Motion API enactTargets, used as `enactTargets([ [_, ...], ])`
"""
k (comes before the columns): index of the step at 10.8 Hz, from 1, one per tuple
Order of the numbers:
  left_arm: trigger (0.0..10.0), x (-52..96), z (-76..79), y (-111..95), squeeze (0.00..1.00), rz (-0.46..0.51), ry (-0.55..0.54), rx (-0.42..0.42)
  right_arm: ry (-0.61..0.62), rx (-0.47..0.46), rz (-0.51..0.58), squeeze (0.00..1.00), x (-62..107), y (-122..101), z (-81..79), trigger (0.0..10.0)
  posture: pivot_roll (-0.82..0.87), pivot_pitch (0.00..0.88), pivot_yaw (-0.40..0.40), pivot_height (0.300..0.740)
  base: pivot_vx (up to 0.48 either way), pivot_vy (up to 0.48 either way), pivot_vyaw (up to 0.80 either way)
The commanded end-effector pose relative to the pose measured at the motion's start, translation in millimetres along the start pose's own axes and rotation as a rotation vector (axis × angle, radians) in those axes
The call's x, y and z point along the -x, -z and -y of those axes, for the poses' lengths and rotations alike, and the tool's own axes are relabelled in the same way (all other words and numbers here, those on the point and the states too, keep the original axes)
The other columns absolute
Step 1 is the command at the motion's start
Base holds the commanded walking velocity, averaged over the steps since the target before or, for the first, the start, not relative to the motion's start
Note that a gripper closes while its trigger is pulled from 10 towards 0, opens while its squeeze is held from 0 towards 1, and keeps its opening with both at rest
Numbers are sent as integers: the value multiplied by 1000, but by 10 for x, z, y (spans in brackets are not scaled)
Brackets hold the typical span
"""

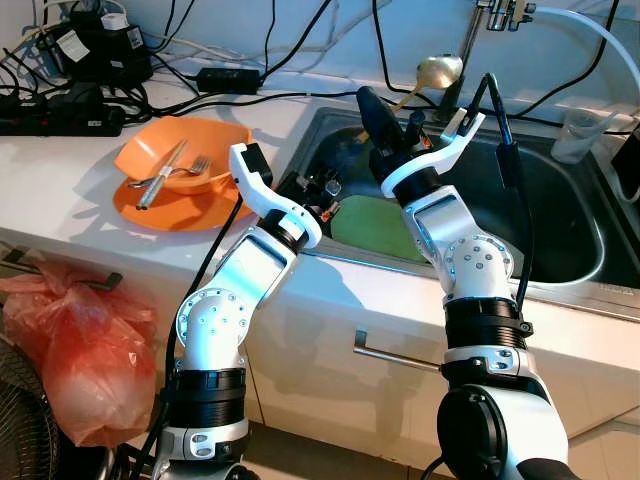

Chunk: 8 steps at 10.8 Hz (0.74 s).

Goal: Kitchen organization

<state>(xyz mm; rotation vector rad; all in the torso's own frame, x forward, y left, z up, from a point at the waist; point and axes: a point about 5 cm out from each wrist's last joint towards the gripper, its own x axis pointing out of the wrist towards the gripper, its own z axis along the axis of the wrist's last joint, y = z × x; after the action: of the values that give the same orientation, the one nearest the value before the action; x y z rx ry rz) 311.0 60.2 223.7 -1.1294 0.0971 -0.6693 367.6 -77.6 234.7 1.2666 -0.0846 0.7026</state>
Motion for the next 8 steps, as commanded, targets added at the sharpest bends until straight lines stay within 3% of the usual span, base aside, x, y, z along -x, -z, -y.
enactTargets([
  [1,10000,-19,110,40,1000,-25,54,-15,-7,-16,-17,0,1,111,3,10000,79,0,1,740,0,0,0],
  [7,10000,44,81,-35,1000,-92,88,-123,5,43,-38,0,26,126,34,10000,84,0,6,740,0,0,0],
  [8,10000,87,99,-15,1000,-140,121,-161,11,63,-48,0,41,132,49,10000,86,0,2,740,0,0,0],
])
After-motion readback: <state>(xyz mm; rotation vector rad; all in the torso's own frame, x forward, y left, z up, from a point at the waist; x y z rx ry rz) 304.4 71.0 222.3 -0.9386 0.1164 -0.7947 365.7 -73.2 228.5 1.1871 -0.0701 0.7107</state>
